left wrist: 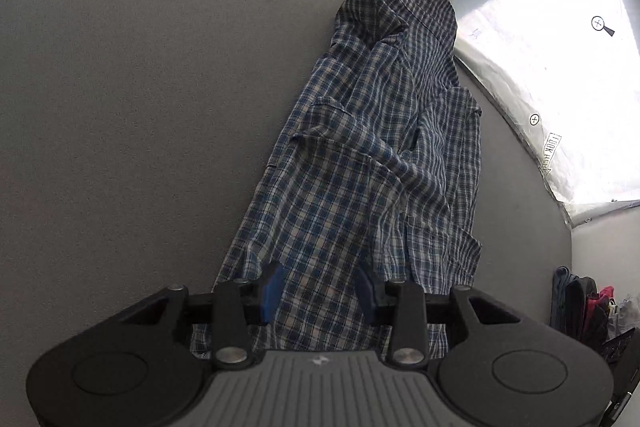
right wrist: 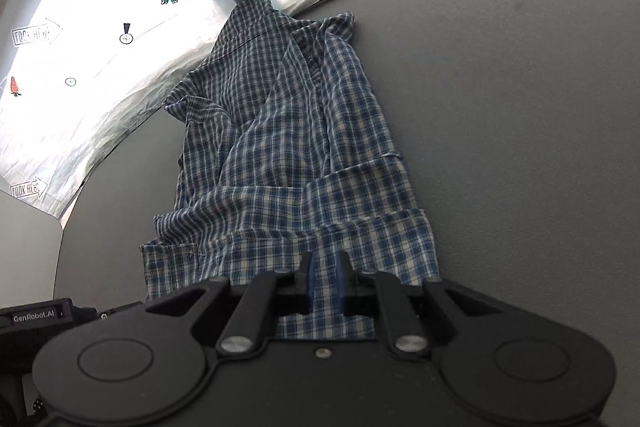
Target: Fold clothes
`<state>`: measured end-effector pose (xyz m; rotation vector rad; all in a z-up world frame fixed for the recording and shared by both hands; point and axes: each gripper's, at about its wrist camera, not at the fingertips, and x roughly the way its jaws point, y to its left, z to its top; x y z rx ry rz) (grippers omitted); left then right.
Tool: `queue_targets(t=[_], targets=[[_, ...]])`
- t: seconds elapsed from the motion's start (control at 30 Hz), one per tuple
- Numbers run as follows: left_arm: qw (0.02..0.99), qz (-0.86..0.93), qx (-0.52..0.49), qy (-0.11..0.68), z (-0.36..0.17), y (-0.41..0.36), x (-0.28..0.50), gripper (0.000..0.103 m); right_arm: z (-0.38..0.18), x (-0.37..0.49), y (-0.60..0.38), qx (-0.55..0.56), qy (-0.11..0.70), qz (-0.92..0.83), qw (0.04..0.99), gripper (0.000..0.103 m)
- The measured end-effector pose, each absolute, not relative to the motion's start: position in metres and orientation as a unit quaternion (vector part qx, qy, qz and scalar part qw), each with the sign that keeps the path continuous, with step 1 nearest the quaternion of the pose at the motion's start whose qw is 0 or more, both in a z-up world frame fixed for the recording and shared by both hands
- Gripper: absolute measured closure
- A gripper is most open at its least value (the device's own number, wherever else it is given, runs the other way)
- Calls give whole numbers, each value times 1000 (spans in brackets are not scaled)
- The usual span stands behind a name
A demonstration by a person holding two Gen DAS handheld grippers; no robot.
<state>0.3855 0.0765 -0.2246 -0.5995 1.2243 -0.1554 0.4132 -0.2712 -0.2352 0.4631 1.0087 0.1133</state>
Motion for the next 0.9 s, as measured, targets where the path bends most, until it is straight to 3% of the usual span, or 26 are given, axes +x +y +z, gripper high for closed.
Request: queue_targets(t=[0.17,0.27,0.9], targets=[[785,-80,-219,574,-230,62,380,62,-230,398,-252,139,475,57,867,89],[787,-80,-201,577,-232,57,384,62,-225,394,-240,96,466,66,877,69],[768,-66,-250,586,-252,73,384,60,-223,401,-162,-8,445,161,881,59]])
